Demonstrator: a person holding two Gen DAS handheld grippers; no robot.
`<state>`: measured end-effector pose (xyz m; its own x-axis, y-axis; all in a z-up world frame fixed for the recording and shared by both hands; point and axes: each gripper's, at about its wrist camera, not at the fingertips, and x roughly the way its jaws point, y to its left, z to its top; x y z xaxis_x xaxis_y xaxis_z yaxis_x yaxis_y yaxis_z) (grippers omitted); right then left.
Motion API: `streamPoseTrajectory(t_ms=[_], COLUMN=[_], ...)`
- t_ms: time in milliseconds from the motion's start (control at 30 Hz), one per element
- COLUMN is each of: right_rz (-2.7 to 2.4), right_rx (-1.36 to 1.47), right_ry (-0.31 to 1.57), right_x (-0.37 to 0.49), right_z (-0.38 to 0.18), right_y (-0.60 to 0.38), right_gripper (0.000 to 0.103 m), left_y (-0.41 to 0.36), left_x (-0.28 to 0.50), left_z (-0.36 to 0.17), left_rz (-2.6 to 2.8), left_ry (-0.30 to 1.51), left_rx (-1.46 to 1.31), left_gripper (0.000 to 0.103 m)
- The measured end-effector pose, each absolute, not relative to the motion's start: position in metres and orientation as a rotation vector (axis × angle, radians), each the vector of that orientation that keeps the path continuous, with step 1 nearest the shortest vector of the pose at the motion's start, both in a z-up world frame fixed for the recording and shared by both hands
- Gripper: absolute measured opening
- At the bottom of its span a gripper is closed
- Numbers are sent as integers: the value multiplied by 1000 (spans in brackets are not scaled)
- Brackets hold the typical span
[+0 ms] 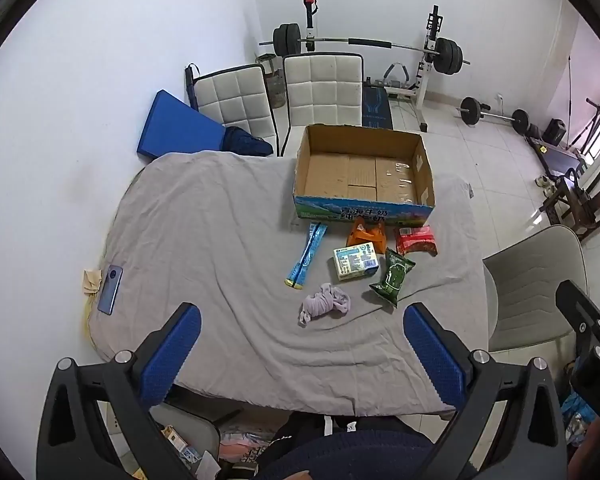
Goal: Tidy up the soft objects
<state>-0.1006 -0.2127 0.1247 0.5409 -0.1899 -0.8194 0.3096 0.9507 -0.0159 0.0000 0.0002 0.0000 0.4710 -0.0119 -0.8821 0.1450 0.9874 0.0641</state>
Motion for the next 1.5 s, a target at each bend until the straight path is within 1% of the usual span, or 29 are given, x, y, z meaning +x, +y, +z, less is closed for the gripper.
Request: streamPoseTrajectory(t_ms=[167,300,400,1500], right_rz=[-307,-305,-307,-316], right_rx=[130,136,134,144], right_ry=[966,940,940,926], right_x=[-99,-99,-100,-96], right_z=[125,126,126,133], right_y=[-215,-209,-206,-216], right_gripper=[103,103,103,103], left_y=[6,9,-1,-11], left_x=[5,14,4,0], left_z=[7,11,9,15], left_rz=[-102,-104,-93,-101], left_ry=[1078,1083,1066,1020], left_rx=[138,132,138,143], left_gripper=[103,103,103,103])
